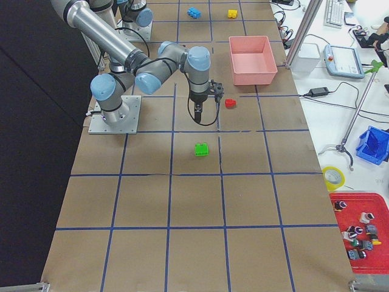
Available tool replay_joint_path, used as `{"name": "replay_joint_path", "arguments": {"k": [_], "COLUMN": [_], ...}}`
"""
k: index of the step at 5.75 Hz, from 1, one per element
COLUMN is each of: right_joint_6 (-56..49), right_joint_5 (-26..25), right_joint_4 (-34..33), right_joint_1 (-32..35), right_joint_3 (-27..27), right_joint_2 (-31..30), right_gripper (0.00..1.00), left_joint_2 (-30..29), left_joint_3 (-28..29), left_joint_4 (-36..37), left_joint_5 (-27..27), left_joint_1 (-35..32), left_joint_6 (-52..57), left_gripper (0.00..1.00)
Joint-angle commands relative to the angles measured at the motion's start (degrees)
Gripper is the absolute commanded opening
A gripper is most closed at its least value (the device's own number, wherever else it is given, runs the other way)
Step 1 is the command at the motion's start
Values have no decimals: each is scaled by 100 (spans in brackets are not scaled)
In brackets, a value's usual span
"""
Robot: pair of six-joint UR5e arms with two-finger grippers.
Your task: Put all blocks into box
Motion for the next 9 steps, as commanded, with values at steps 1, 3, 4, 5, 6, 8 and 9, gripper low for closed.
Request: {"name": "replay_joint_path", "arguments": {"k": [1, 3, 4, 5, 6, 8, 9], "right_joint_6": [-757, -778, -813, -804, -804, -804, -804], "right_joint_5": [7, 7, 7, 7, 16, 25, 25], "right_joint_4": [-1008, -1299, -1735, -1922, -1985, -2142, -2178], "right_joint_1": [-349, -567, -621, -622, -622, -622, -622], "right_joint_3": [195, 196, 213, 239, 318, 406, 406], "right_joint_2": [788, 1316, 1597, 1774, 1785, 1802, 1863], "right_gripper": [99, 99, 99, 99, 99, 98, 96], "left_joint_2": [-102, -294, -599, -1055, -1338, -1673, -1840], "left_joint_3": [-504, -1313, -1438, -1448, -1457, -1658, -1868], "left_joint_4": [547, 1944, 2446, 2860, 3334, 3723, 4134], "left_joint_5": [-10, -27, -192, -290, -317, -545, -546], "left_joint_1": [-97, -133, -133, -133, -133, -133, -133], "left_joint_6": [668, 660, 660, 634, 581, 239, 116], "left_gripper": [99, 99, 99, 98, 98, 97, 97]}}
